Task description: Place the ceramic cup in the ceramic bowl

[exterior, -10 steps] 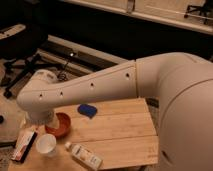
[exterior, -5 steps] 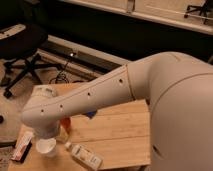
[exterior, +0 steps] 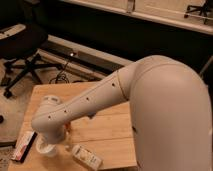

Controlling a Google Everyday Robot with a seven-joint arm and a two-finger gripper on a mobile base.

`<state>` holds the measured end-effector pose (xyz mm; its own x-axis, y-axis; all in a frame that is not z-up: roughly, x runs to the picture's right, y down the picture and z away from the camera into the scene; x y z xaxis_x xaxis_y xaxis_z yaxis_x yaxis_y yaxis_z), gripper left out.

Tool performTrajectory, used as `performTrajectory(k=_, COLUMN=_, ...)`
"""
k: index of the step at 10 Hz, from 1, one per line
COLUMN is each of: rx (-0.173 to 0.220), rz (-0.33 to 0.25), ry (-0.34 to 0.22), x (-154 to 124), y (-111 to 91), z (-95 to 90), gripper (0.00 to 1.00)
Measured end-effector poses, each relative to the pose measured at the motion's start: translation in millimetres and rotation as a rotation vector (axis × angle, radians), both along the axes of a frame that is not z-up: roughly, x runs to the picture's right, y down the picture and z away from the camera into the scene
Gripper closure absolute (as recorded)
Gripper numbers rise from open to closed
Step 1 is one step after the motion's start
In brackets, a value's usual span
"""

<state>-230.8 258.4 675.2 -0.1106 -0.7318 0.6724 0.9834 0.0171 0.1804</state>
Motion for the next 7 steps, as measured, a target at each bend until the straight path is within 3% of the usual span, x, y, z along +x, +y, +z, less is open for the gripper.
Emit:
performTrajectory(k=2, rx=-0.004, rz=-0.014, ry=0.034, x=12.8, y=2.3, z=16.6, gripper=0.21)
performTrajectory(k=3, rx=0.004, rz=-0.020, ry=0.049, x=17.5, y=0.0, z=25.7, gripper=0.28)
performTrajectory(k=7, rx=0.055, rz=-0.046, ry=0.047, x=4.2, y=-17.2, z=48.8, gripper=0.68)
